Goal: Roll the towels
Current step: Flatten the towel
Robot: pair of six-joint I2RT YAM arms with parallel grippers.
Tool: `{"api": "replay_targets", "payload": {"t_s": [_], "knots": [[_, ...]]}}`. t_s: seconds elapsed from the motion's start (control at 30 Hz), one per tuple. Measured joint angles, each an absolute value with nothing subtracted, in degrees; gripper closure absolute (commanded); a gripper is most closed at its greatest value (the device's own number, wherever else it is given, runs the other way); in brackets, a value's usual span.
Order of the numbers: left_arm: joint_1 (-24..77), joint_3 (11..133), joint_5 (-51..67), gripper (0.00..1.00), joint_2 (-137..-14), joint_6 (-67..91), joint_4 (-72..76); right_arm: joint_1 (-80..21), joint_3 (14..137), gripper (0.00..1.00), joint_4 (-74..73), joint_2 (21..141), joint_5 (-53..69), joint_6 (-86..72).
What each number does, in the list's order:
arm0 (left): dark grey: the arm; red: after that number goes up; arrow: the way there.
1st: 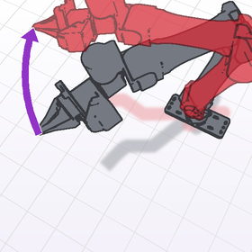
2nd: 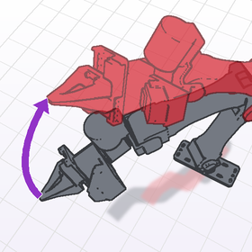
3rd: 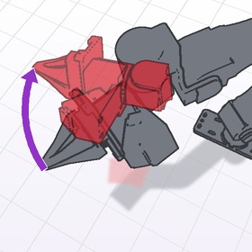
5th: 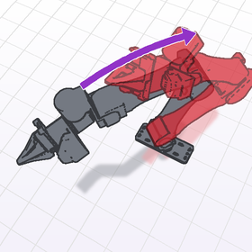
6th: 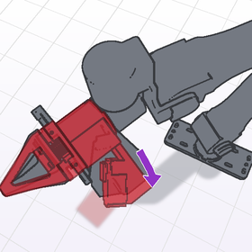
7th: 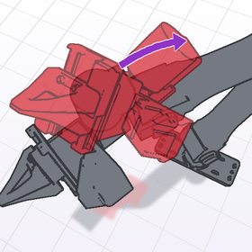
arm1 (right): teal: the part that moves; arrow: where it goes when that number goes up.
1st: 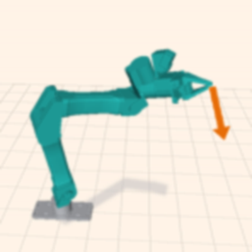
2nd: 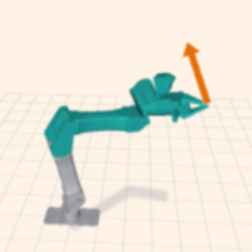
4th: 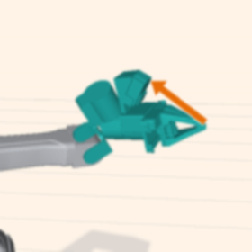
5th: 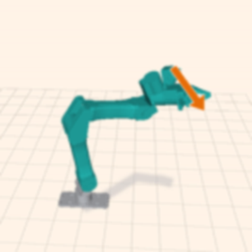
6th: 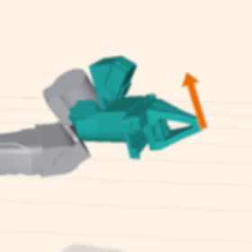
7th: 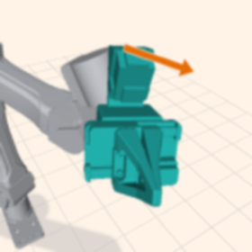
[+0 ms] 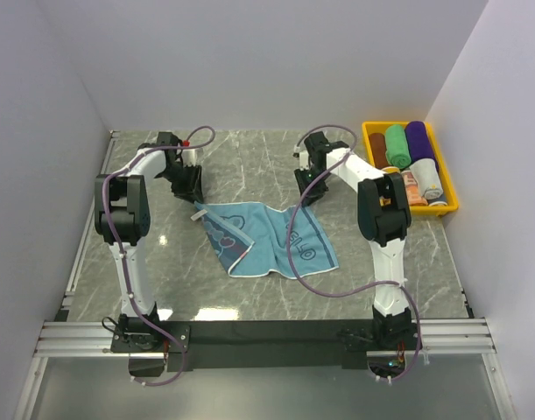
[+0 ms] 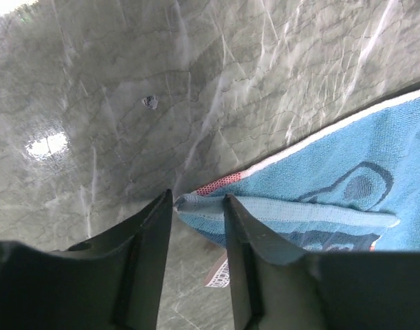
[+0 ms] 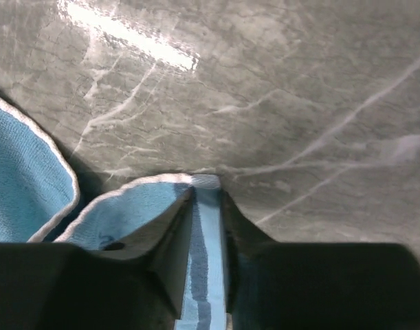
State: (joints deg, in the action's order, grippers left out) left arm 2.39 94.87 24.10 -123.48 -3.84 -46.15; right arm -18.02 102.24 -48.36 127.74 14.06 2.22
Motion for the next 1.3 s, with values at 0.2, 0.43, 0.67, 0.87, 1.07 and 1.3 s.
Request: {"api": "replay_targets", "payload": {"t_s": [0.2,0.43,0.67,0.87,1.07,1.3], "knots": [[2.4,94.8,24.2,0.87,-123.5,-3.9,-46.1,-18.2,101.1,1.0,-47.4,127.7,14.0,2.4],[2.1,94.5,24.4,1.0,-122.8,-5.4,-46.4,-17.1,98.2,1.0,-46.6,124.9,14.1,2.9],[0.8,95.5,28.2,1.0,-117.3,-8.4,-47.8,-11.6,97.3,1.0,-45.9,114.6,16.6,4.0],[-1.1,104.0,34.3,1.0,-111.7,-11.4,-47.7,-4.8,106.0,1.0,-45.4,107.3,20.6,5.5],[-3.5,104.0,42.7,1.0,-103.2,-15.6,-46.4,-1.7,106.6,1.0,-43.7,98.7,23.7,6.8],[-7.9,88.2,52.9,1.0,-83.6,-24.3,-45.7,-2.2,90.7,1.0,-43.0,78.4,26.2,8.1]]}}
